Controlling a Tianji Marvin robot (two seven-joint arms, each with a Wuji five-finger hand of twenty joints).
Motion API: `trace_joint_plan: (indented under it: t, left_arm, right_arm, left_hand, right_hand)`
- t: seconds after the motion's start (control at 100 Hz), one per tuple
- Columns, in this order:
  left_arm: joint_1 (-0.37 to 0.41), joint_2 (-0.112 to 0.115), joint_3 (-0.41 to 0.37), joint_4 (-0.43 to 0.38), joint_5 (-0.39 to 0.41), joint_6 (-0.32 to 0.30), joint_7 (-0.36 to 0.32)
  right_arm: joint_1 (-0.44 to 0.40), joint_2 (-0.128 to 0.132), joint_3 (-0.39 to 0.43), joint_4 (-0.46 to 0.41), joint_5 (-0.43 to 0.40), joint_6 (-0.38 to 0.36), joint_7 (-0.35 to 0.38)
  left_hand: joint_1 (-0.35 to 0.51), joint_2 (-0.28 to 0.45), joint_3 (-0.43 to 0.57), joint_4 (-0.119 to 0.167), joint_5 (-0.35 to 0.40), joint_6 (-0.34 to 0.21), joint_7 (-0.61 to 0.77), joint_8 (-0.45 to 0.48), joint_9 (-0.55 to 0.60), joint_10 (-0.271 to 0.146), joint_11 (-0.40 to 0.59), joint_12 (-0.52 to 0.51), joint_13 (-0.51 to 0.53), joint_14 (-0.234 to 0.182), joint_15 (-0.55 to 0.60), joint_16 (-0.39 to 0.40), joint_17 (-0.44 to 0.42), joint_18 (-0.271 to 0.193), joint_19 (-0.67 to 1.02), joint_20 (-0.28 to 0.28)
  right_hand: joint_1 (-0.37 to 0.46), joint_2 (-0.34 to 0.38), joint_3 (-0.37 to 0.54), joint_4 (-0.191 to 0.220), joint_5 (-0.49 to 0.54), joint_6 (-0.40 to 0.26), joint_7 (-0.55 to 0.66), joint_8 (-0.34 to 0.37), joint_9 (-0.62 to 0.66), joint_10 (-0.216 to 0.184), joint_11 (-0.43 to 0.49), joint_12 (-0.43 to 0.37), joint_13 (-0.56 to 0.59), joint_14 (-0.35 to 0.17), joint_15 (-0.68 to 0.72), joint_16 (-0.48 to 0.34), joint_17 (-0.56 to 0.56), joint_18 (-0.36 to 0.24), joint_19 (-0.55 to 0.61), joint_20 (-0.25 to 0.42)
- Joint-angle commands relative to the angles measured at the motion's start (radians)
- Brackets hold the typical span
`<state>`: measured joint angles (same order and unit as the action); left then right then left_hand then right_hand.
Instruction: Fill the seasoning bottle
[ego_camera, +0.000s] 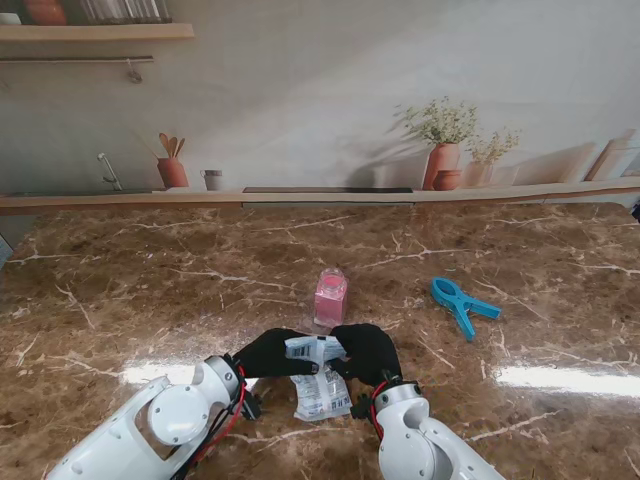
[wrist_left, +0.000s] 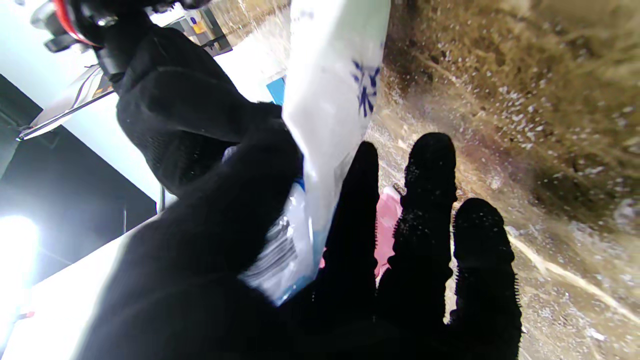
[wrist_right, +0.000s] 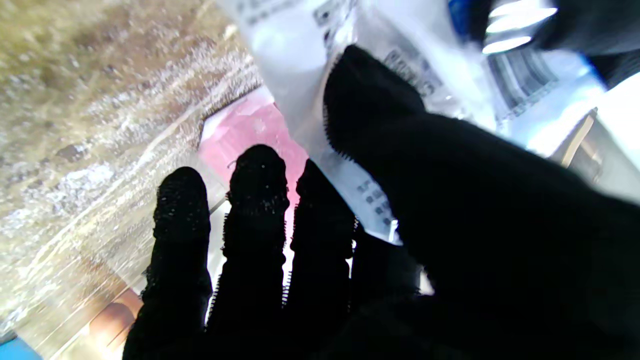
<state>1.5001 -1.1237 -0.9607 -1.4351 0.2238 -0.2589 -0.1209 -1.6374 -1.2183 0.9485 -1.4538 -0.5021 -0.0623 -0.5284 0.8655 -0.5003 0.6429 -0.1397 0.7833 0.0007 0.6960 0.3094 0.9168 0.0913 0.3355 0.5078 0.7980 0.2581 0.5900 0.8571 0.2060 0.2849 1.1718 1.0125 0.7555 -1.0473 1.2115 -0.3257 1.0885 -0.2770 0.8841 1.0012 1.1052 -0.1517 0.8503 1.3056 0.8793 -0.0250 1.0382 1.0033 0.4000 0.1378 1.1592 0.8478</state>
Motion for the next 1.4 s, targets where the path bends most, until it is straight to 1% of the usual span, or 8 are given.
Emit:
trace_joint_plan:
  t: [0.0,0.28,0.4,0.49,0.8,1.01,1.19,1.39]
  left_arm:
    - [0.015,0.014,-0.018,-0.015,-0.045,0.002,-0.043]
    - [0.058,0.012,-0.086,-0.041,-0.121,0.008,-0.061]
    - [0.064,0.009,-0.084,-0.044,-0.053,0.004,-0.009]
    - [0.056,-0.001,-0.067,-0.029,0.004,-0.009,0.053]
    - [0.006,-0.034,0.008,0.053,0.130,-0.075,0.231]
    - [-0.020,-0.038,0.031,0.063,0.208,-0.077,0.285]
    - [-0.031,-0.029,0.044,0.061,0.281,-0.082,0.297]
    - [-0.029,-0.026,0.050,0.062,0.345,-0.110,0.339]
  right_arm:
    - [-0.010,-0.015,0.001,0.008,0.007,0.010,0.012]
    - [-0.005,-0.040,-0.001,0.037,0.044,0.005,-0.053]
    - [0.004,-0.048,-0.011,0.054,0.056,0.007,-0.066]
    - [0.006,-0.050,-0.013,0.056,0.068,0.002,-0.064]
    - [0.001,-0.052,-0.003,0.047,0.076,0.004,-0.070]
    - [-0.009,-0.037,0.008,0.036,0.056,-0.046,-0.040]
    - [-0.036,-0.022,0.034,0.001,0.071,-0.117,0.009]
    - [-0.060,-0.032,0.055,-0.031,0.111,-0.079,-0.004]
  left_hand:
    - [-0.135,-0.033,0.047,0.036,-0.047,-0.076,-0.130,-0.016,-0.088,-0.022,0.034,-0.081,-0.072,-0.033,-0.062,-0.025,-0.060,-0.007,-0.058,-0.018]
    - [-0.298,0.075,-0.309,0.095,-0.063,-0.035,-0.254,0.018,-0.174,-0.006,-0.009,-0.093,-0.156,-0.017,-0.130,-0.036,-0.107,0.009,-0.124,0.017]
    - [-0.202,-0.035,-0.045,0.074,-0.117,-0.080,-0.217,0.060,-0.199,-0.022,0.007,-0.084,-0.118,-0.034,-0.092,-0.014,-0.073,-0.006,-0.104,0.039]
    - [-0.031,-0.064,0.057,0.001,-0.051,-0.145,-0.112,0.070,-0.090,-0.004,0.055,-0.080,0.027,-0.030,-0.005,0.003,0.034,-0.021,-0.044,0.012]
    - [0.131,-0.042,0.127,-0.006,0.294,-0.156,0.003,-0.176,0.197,0.035,-0.068,-0.004,0.264,-0.044,0.117,-0.052,0.253,-0.009,0.117,-0.098]
    - [0.136,-0.055,0.152,-0.007,0.338,-0.148,0.048,-0.178,0.239,0.060,-0.051,-0.062,0.371,-0.072,0.063,-0.170,0.412,-0.034,0.166,-0.210]
    - [0.160,-0.063,0.156,-0.007,0.363,-0.148,0.079,-0.159,0.244,0.047,-0.053,-0.040,0.365,-0.068,0.060,-0.176,0.392,-0.019,0.162,-0.221]
    - [0.170,-0.062,0.157,-0.007,0.381,-0.157,0.117,-0.121,0.246,0.042,-0.063,-0.015,0.355,-0.065,0.058,-0.176,0.380,-0.017,0.158,-0.223]
  right_hand:
    - [0.049,0.064,0.068,0.053,0.078,-0.044,0.012,-0.068,0.003,-0.045,0.044,0.043,-0.036,-0.025,0.035,0.035,-0.016,-0.011,-0.023,0.028]
    - [0.044,0.122,0.059,0.069,0.083,-0.006,0.035,-0.416,-0.028,-0.044,0.069,0.065,-0.068,-0.036,0.068,0.036,-0.037,-0.026,-0.037,0.035]
    - [0.029,0.129,0.073,0.064,0.048,0.017,0.079,-0.554,-0.036,-0.042,0.081,0.068,-0.065,-0.036,0.084,0.032,-0.037,-0.023,-0.030,0.034]
    - [0.016,0.131,0.076,0.063,0.037,0.022,0.084,-0.565,-0.038,-0.045,0.082,0.068,-0.059,-0.039,0.086,0.031,-0.031,-0.020,-0.025,0.035]
    - [-0.015,0.145,0.064,0.055,-0.020,-0.022,0.114,-0.553,-0.092,-0.062,0.044,0.038,-0.102,-0.043,0.013,0.001,-0.049,-0.038,-0.030,0.025]
    - [-0.117,0.096,0.051,0.059,-0.305,0.062,-0.165,-0.215,-0.340,0.001,-0.228,-0.429,-0.285,-0.048,-0.249,-0.199,-0.154,-0.062,-0.129,0.022]
    - [-0.365,0.274,-0.032,0.058,-0.171,0.051,0.070,-0.475,-0.206,0.033,-0.208,-0.425,-0.285,-0.029,-0.219,-0.156,-0.174,-0.066,-0.164,0.086]
    - [-0.514,0.501,-0.102,0.182,0.082,0.145,0.012,-0.474,-0.139,0.062,-0.248,-0.490,-0.253,-0.012,-0.225,-0.165,-0.147,-0.062,-0.139,0.095]
